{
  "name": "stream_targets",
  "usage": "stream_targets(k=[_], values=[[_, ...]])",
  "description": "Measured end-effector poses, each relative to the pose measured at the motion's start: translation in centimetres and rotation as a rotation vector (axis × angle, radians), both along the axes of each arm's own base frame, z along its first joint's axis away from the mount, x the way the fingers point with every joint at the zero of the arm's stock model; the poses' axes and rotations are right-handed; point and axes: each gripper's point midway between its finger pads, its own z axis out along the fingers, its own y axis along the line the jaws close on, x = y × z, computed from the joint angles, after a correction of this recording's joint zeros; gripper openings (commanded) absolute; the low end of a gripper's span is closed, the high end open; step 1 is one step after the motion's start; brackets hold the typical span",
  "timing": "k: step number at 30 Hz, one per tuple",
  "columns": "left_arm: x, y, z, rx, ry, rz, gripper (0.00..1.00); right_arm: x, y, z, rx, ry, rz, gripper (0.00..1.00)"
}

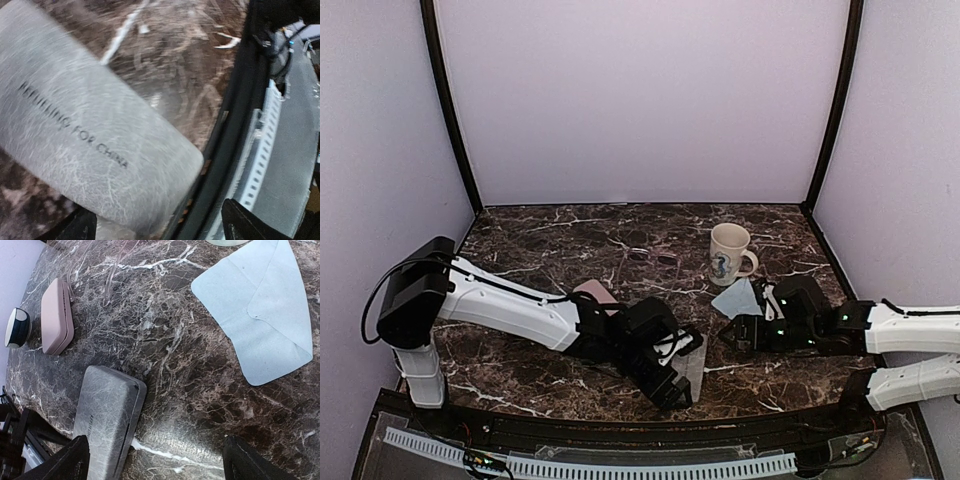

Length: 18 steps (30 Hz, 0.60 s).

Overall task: Organize the sunglasses
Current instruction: Pick up the sunglasses case from the center of the board.

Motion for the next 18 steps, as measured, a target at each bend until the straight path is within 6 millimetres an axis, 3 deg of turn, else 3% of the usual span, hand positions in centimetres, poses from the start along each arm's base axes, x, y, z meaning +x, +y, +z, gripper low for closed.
stream_targets(k=[5, 10, 13, 18], values=[[-2.5, -2.7, 2.3, -0.132, 0.045, -0.144, 0.90, -0.3, 0.2, -0.1, 0.004, 0.010, 0.000, 0.93], [-3.3, -3.3, 3.3, -0.208, 0.035, -0.209, 0.92, -1.7, 1.3, -0.7, -0.011, 0.029, 0.043, 0.94], [-3.2, -1.7, 2.8, -0.187, 0.006, -0.190, 0.96, -3.3, 2.2, -1.6, -0.047, 0.042, 0.095, 0.95], [-1.4, 2.8, 3.2, -0.127, -0.117, -0.068, 0.99, -5.5, 3.9, -2.2, -0.124, 0.046, 0.164, 0.98]])
